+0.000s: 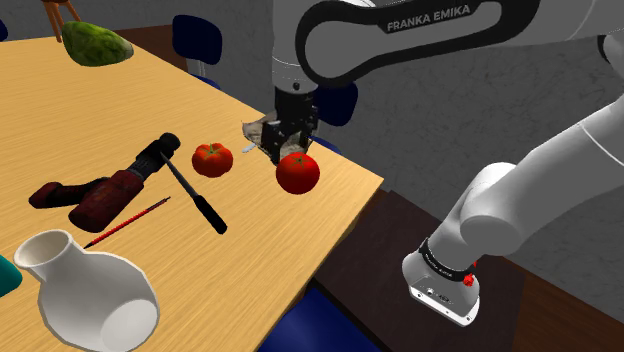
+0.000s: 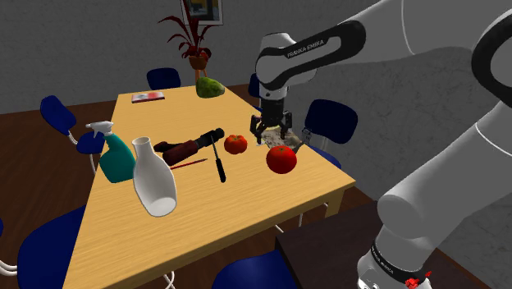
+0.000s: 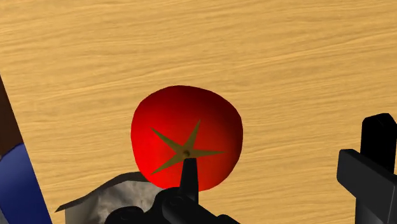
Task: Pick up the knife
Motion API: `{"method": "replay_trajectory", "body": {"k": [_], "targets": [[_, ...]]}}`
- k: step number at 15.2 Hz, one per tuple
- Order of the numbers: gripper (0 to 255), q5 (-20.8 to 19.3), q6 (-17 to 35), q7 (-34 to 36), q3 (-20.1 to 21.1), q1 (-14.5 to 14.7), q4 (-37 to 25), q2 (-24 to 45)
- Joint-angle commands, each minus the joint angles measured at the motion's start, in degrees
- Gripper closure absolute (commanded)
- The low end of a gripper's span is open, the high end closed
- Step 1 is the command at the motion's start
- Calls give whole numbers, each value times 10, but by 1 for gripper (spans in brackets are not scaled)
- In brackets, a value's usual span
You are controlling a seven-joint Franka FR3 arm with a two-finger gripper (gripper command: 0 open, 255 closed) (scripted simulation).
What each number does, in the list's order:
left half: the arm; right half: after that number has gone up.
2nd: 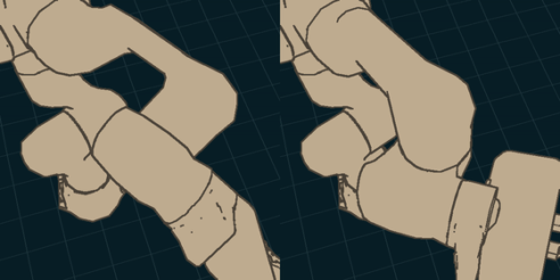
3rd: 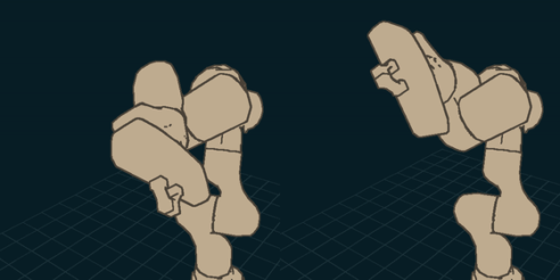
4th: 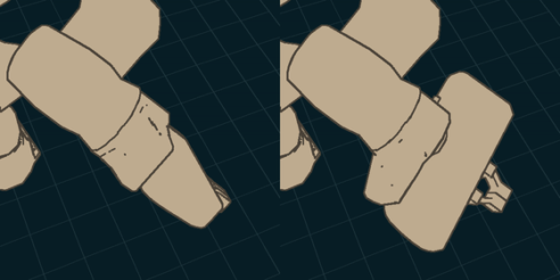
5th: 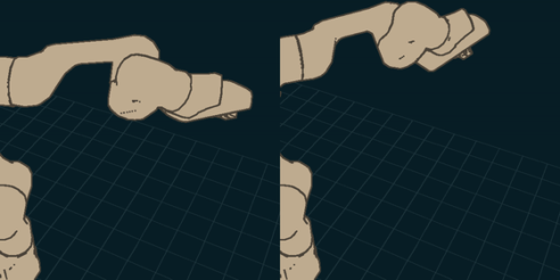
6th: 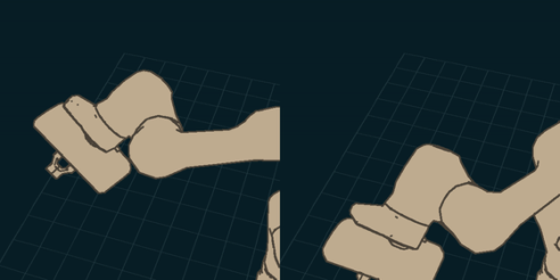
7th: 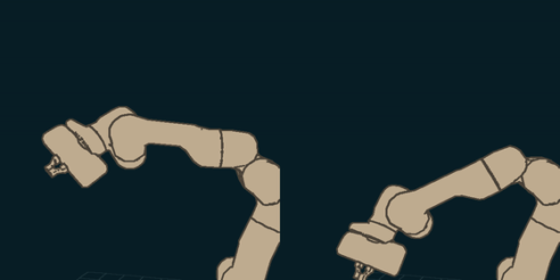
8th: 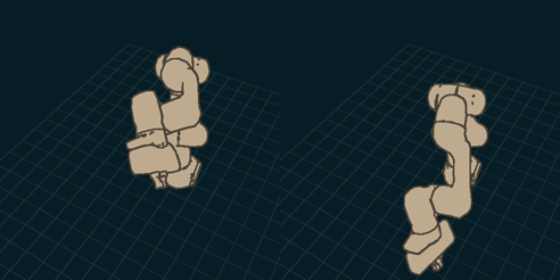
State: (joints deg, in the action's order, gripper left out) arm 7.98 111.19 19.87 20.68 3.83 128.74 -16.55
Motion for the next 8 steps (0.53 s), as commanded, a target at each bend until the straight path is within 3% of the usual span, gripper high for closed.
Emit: {"method": "replay_trajectory", "body": {"k": [1, 8], "targets": [[0, -13, 22, 29, 18, 1, -23, 41], [0, -95, 66, 133, 60, 16, -139, 199]]}}
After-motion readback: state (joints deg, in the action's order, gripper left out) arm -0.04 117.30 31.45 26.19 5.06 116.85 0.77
